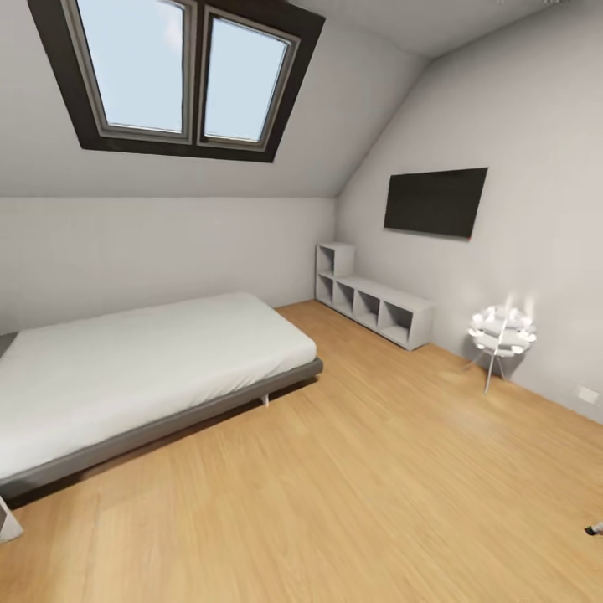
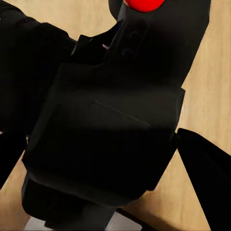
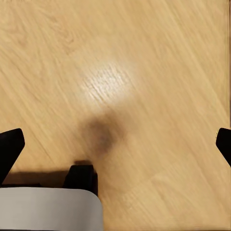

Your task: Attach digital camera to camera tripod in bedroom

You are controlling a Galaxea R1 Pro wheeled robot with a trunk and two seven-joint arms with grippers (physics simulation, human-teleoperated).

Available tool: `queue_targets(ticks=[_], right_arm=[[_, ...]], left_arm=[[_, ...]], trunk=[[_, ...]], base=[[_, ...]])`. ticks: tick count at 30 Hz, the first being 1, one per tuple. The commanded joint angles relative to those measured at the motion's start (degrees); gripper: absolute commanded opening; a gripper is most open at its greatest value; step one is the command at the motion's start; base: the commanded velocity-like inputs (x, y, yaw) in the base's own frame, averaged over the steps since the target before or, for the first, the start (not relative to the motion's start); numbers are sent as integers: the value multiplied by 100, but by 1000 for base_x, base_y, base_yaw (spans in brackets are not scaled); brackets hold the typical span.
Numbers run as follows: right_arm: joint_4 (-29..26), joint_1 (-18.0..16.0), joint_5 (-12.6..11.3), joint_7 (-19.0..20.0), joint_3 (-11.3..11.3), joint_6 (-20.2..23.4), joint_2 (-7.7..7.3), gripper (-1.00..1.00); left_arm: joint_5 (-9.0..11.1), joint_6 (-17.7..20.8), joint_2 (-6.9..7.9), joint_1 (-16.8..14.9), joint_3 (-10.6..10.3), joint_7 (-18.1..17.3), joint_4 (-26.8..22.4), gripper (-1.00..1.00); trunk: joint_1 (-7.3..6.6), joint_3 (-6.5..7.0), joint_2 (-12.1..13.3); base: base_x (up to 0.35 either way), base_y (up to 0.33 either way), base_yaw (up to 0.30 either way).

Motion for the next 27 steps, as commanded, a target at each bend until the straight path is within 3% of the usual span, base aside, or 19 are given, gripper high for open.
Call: queue_targets(ticks=[1, 11, 12, 13, 16, 27], right_arm=[[19, -9, -16, 20, 17, -35, -2, 100], [19, -9, 2, 20, 24, -28, 15, 100], [19, -9, 2, 19, 24, -28, 17, 100], [19, -9, 6, 14, 23, -61, 14, 100], [19, -9, 9, 12, 22, -104, 16, 100], [19, -9, 9, 20, 22, -97, -14, 100]], left_arm=[[-38, -27, -2, 8, 41, 119, -4, -100], [-67, -95, -9, 26, 31, 273, -19, -100], [-66, -97, -11, 26, 31, 258, -34, -100], [-179, -100, -106, 27, -32, -79, -61, -100], [-281, -105, -134, 27, -72, -222, -60, -100], [-303, -117, -137, 27, -67, -228, -107, -100]], trunk=[[1, -2, -3], [1, 34, -3], [1, 38, -3], [1, 42, -3], [1, 51, -3], [1, 85, -3]], base=[[97, 0, -243], [91, 0, -240], [28, 0, -240], [5, 0, -240], [3, 0, -240], [4, 0, -240]])
